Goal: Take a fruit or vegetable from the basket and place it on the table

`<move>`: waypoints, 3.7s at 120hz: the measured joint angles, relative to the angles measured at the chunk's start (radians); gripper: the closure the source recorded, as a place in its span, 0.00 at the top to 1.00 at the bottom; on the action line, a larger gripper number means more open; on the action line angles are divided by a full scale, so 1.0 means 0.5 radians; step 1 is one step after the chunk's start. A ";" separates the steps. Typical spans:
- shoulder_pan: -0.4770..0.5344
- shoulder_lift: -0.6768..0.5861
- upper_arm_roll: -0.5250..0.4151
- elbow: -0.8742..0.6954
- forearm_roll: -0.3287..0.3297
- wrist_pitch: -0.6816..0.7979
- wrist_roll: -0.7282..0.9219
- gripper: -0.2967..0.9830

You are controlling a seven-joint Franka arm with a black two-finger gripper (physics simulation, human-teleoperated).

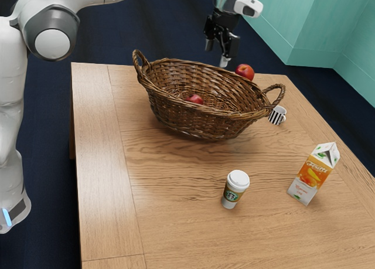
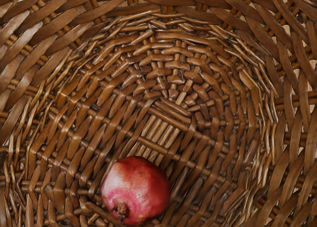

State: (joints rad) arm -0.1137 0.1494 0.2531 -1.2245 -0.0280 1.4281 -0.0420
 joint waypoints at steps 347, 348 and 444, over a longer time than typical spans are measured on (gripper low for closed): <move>-0.068 -0.094 0.135 -1.028 -0.050 0.707 0.115 0.77; -0.068 -0.094 0.135 -1.028 -0.051 0.707 0.115 0.77; -0.221 -0.405 0.127 -1.023 -0.003 0.678 0.136 0.53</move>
State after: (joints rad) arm -0.2241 -0.0533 0.3168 -1.7358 -0.0296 1.7670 0.0261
